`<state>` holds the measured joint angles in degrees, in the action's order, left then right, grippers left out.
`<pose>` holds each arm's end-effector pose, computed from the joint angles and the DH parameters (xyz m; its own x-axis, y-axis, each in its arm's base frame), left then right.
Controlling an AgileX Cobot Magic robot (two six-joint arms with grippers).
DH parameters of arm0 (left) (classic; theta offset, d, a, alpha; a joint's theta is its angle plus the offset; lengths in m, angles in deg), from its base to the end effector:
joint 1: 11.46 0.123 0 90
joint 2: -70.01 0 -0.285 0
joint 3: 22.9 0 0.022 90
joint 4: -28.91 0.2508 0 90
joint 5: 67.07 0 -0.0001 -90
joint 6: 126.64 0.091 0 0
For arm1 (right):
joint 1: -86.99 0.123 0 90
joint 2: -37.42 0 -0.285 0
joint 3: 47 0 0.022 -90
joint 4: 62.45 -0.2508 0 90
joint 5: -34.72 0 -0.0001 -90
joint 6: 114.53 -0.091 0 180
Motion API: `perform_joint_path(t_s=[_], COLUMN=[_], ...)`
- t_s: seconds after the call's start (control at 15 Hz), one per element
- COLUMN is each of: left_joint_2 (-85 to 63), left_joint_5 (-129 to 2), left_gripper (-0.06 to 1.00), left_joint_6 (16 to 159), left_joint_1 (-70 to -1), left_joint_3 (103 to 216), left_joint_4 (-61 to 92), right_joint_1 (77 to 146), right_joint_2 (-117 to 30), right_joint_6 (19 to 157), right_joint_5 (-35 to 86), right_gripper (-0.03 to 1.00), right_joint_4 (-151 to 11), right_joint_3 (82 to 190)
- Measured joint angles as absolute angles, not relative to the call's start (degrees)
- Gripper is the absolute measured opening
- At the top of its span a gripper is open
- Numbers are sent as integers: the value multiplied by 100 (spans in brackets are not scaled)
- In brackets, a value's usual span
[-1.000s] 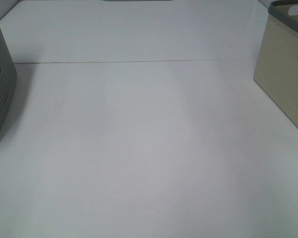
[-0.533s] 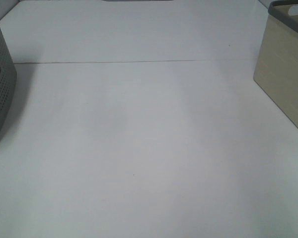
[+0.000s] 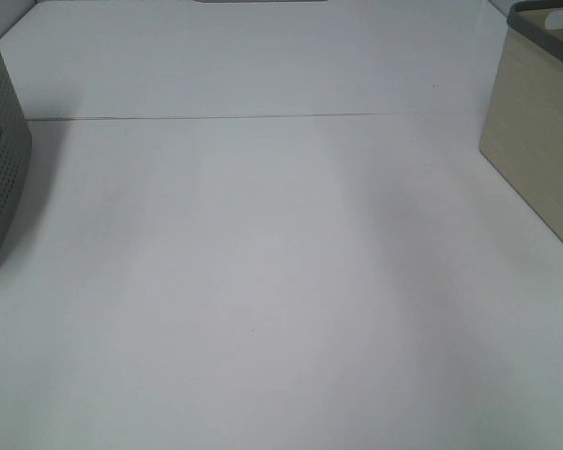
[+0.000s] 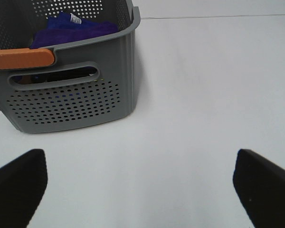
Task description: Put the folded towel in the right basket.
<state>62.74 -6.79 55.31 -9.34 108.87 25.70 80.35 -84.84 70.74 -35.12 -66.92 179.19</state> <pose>-0.0065 -0.0047 0.2797 -0.4340 -0.0098 -0.9009 0.0095 0.9998 -0.0155 0.4389 -0.0444 0.3706 -0.8252 0.0308 -0.5641 0.0209 0.9995 0.0239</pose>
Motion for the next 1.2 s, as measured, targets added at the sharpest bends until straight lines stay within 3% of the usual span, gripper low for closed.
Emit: perform_joint_path(t_s=[0.2,0.33,0.67,1.2], left_joint_2=[6274,6274,6274,6274], left_joint_5=[-679,-679,-679,-679], left_gripper=[99,99,99,99], left_joint_6=[5531,5531,5531,5531], left_joint_1=[-934,-934,-934,-934], left_joint_3=[10887,10887,10887,10887], left_joint_4=[2570,2570,2570,2570], right_joint_1=[8287,8281,8281,8516], right_joint_2=[-7482,-5614,-2084,2740], right_joint_6=[7011,6994,7057,7068], right_joint_5=[-3512,-3254,-2641,-3134], right_gripper=[98,98,98,98], right_joint_4=[-6629,-6680,-6692,-6623], right_joint_3=[16911,14745,11445,8775])
